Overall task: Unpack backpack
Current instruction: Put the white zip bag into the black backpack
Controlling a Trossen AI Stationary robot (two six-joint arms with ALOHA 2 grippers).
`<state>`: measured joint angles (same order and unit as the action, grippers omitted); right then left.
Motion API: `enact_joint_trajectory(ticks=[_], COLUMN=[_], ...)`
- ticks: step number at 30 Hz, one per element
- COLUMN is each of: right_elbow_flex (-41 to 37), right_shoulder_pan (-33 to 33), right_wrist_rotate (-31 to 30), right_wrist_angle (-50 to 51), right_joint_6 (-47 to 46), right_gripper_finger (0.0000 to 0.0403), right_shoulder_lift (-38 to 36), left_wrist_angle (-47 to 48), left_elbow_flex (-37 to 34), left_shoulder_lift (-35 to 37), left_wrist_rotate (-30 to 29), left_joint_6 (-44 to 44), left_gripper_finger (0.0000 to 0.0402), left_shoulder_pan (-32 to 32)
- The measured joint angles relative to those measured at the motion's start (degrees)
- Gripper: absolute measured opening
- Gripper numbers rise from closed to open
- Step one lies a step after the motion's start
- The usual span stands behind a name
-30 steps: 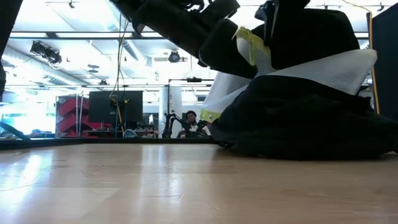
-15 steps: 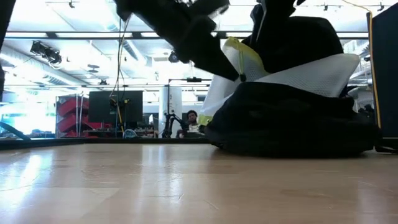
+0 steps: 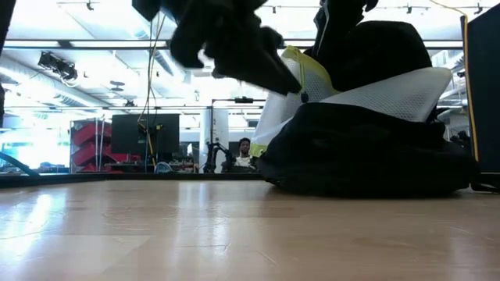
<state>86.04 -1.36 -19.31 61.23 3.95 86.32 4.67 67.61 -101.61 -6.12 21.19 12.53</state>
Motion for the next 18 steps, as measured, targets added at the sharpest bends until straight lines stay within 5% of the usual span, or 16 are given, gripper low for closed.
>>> enact_joint_trajectory(ticks=[8,13,18], right_elbow_flex=[-1.35,-1.6,-1.62], right_shoulder_pan=[4.14,5.19,5.26], right_wrist_rotate=[8.63,8.93,9.26], right_wrist_angle=[-5.13,-5.75,-6.16], right_joint_6=[1.26,2.27,3.19], right_gripper_finger=[0.0289,0.0283,0.0276], right_shoulder_lift=[2.05,5.2,6.51], left_wrist_angle=[-3.48,-3.62,-3.23], left_elbow_flex=[-0.02,-0.02,-0.02], left_shoulder_lift=[-2.29,-2.29,-4.59], left_wrist_rotate=[-3.71,-7.27,-4.6], left_joint_6=[0.87,1.26,0.95], left_gripper_finger=[0.015,0.0187,0.0216], left_shoulder_pan=[-0.7,-1.03,-1.38])
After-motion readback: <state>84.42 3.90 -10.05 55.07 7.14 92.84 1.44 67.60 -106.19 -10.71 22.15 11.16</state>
